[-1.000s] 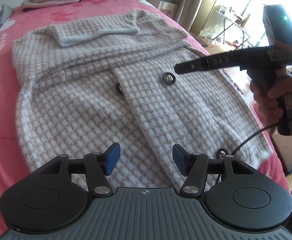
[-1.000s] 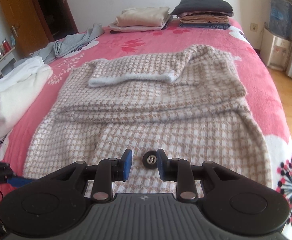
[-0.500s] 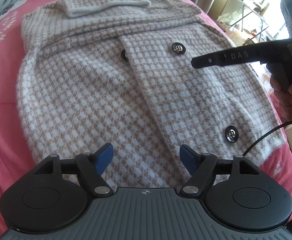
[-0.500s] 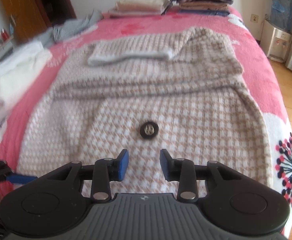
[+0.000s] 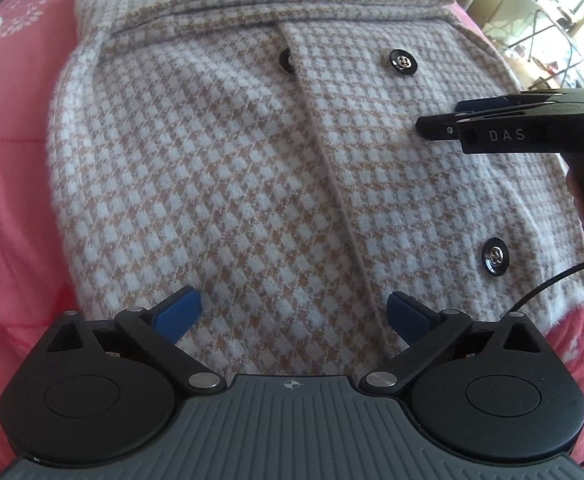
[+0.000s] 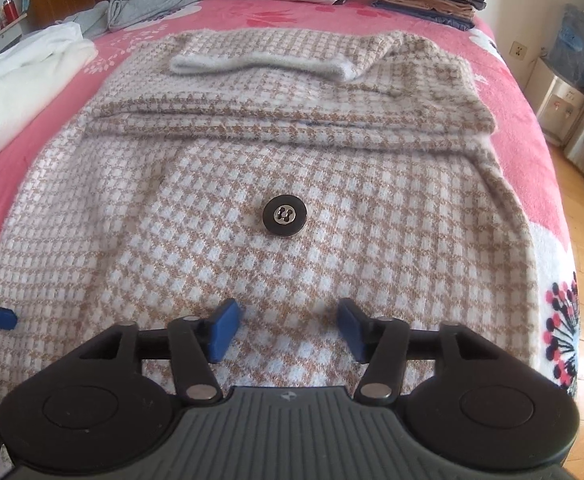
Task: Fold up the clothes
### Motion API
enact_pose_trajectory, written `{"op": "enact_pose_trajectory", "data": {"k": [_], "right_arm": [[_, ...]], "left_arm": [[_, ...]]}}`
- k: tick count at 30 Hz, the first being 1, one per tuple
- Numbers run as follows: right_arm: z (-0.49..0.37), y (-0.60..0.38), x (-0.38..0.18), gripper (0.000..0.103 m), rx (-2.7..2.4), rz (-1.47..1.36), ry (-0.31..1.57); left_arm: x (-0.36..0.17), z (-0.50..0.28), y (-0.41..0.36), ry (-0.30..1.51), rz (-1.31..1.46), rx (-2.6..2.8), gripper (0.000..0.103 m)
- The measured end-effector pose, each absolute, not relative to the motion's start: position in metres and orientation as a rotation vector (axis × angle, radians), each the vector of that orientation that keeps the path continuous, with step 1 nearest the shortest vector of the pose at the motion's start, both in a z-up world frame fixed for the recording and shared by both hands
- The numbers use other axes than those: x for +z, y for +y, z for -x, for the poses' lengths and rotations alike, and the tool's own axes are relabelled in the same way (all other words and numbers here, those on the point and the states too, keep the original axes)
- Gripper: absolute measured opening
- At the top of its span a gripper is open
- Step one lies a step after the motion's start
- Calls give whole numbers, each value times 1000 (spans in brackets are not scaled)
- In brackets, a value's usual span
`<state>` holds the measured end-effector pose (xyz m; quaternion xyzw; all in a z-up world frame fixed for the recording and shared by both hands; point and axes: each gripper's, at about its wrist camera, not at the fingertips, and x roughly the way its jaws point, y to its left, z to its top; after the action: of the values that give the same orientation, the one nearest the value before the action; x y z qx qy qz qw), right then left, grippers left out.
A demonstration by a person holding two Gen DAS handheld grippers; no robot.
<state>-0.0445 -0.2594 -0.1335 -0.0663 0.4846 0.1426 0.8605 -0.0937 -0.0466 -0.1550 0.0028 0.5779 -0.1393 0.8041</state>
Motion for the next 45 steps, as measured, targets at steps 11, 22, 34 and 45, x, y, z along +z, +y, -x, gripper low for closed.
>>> {"op": "enact_pose_trajectory", "data": {"k": [11, 22, 34, 45], "right_arm": [[44, -263, -137, 85, 278, 119, 1032], [47, -258, -140, 99, 288, 139, 1049], [47, -258, -140, 101, 277, 130, 1055], [48, -260, -140, 101, 276, 111, 1051]], "left_arm": [[-157, 96, -53, 1250, -48, -259, 103], [-156, 99, -57, 1250, -78, -240, 103], [-156, 101, -57, 1243, -99, -242, 103], [-158, 100, -59, 1234, -103, -259, 103]]}}
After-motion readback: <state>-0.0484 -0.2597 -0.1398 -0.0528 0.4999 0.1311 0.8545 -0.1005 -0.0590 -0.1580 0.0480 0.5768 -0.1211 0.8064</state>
